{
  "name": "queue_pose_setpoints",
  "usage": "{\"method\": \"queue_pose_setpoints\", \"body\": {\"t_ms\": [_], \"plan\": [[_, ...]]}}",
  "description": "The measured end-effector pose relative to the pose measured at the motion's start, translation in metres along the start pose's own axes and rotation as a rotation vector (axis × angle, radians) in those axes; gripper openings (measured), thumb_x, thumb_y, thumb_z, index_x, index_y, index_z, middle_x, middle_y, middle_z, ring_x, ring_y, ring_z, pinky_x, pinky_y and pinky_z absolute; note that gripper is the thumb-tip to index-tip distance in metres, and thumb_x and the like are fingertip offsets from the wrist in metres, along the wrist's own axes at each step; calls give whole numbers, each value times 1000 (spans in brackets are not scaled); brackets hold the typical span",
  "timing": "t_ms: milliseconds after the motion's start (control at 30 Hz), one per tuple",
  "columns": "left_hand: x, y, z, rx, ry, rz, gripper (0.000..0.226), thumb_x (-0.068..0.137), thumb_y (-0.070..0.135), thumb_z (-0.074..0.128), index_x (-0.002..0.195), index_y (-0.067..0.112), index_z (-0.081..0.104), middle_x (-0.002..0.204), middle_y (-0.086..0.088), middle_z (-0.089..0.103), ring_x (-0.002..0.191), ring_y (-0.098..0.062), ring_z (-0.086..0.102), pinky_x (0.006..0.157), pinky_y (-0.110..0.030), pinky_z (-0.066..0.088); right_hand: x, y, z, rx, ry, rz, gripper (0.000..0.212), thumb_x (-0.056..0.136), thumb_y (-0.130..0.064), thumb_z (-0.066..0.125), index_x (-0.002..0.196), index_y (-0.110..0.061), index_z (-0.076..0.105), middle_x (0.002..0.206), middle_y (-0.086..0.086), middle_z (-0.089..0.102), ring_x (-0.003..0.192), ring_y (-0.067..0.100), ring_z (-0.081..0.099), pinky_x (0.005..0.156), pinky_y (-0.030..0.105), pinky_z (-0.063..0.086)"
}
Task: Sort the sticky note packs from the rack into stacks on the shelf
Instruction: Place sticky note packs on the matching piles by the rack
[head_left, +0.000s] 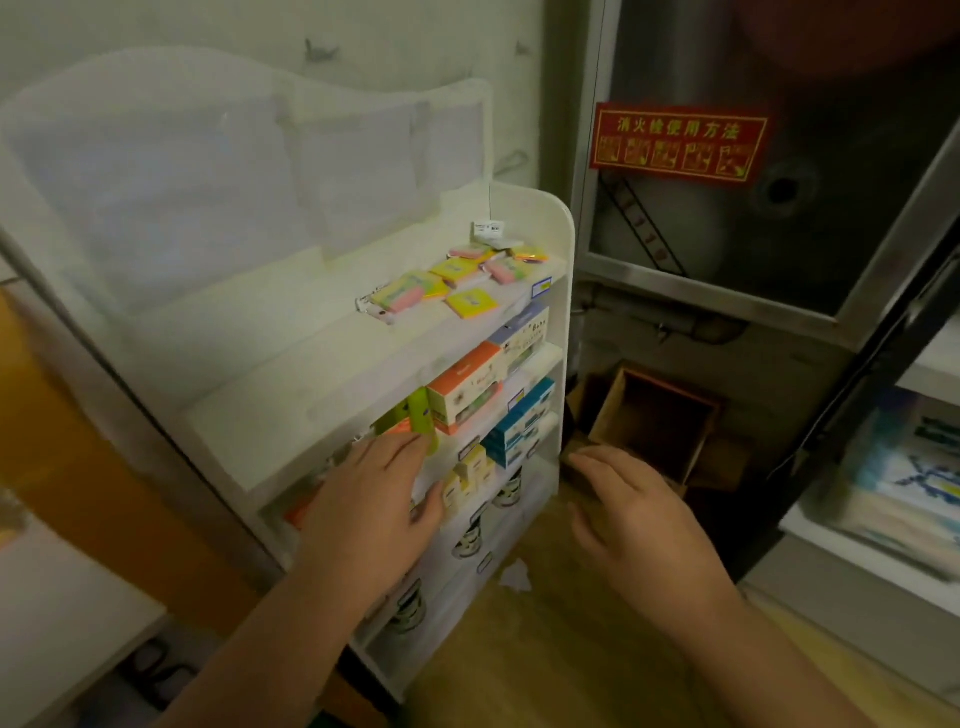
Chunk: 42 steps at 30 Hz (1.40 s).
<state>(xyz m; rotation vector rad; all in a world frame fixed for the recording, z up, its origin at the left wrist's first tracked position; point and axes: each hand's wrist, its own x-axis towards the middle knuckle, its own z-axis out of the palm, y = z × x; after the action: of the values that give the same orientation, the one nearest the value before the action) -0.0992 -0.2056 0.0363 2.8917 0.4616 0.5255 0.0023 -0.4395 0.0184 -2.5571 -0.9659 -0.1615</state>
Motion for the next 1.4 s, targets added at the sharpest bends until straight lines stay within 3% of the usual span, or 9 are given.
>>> {"method": "queue_pose_setpoints", "body": {"t_ms": [300, 500, 667, 933, 1200, 1333, 1400], "plan": [[91, 9, 48, -19, 22, 46, 45, 89, 41, 60, 130, 22, 59, 123, 5, 61, 109, -13, 55, 88, -29, 50, 50, 57, -5, -65, -14, 15, 51, 90, -42, 49, 140, -29, 50, 139, -11, 50, 125, 8, 49, 103, 30, 48], [181, -18, 78, -60, 62, -4, 54, 91, 41, 58, 141, 24, 48, 140, 4, 49, 124, -16, 47, 96, -33, 46, 137, 75, 2, -139, -27, 25, 50, 89, -34, 66, 137, -27, 53, 136, -7, 56, 121, 10, 53, 100, 25, 45], [243, -57, 97, -33, 85, -75, 55, 91, 41, 57, 142, 21, 48, 142, -1, 51, 126, -21, 49, 99, -36, 46, 251, 69, 23, -125, -26, -87, 48, 94, -34, 59, 140, -24, 51, 138, -6, 53, 124, 13, 49, 100, 28, 46], [284, -98, 112, -45, 94, -161, 52, 91, 39, 58, 138, 20, 53, 140, -1, 54, 126, -22, 50, 100, -37, 45, 371, 72, 59, -102, 63, -263, 43, 82, -24, 75, 122, -14, 67, 118, 4, 68, 107, 24, 64, 88, 35, 54], [299, -117, 115, 34, 95, -294, 52, 86, 36, 64, 132, 15, 57, 129, -6, 61, 116, -26, 57, 92, -41, 51, 469, 88, 110, -160, -326, -424, 53, 87, -46, 59, 131, -16, 59, 137, 2, 54, 121, 26, 54, 93, 41, 51], [308, -117, 111, 89, 73, -385, 52, 85, 34, 68, 133, 17, 57, 131, -5, 60, 117, -25, 56, 92, -39, 50, 505, 94, 132, -177, -463, -541, 64, 76, -57, 44, 123, -17, 59, 129, 2, 55, 116, 26, 56, 88, 38, 52], [314, -119, 113, 113, 61, -412, 52, 85, 36, 67, 133, 18, 57, 131, -4, 59, 117, -24, 56, 92, -39, 50, 517, 97, 139, -206, -483, -599, 55, 77, -53, 53, 119, -19, 59, 122, 1, 58, 109, 26, 59, 82, 36, 53]]}}
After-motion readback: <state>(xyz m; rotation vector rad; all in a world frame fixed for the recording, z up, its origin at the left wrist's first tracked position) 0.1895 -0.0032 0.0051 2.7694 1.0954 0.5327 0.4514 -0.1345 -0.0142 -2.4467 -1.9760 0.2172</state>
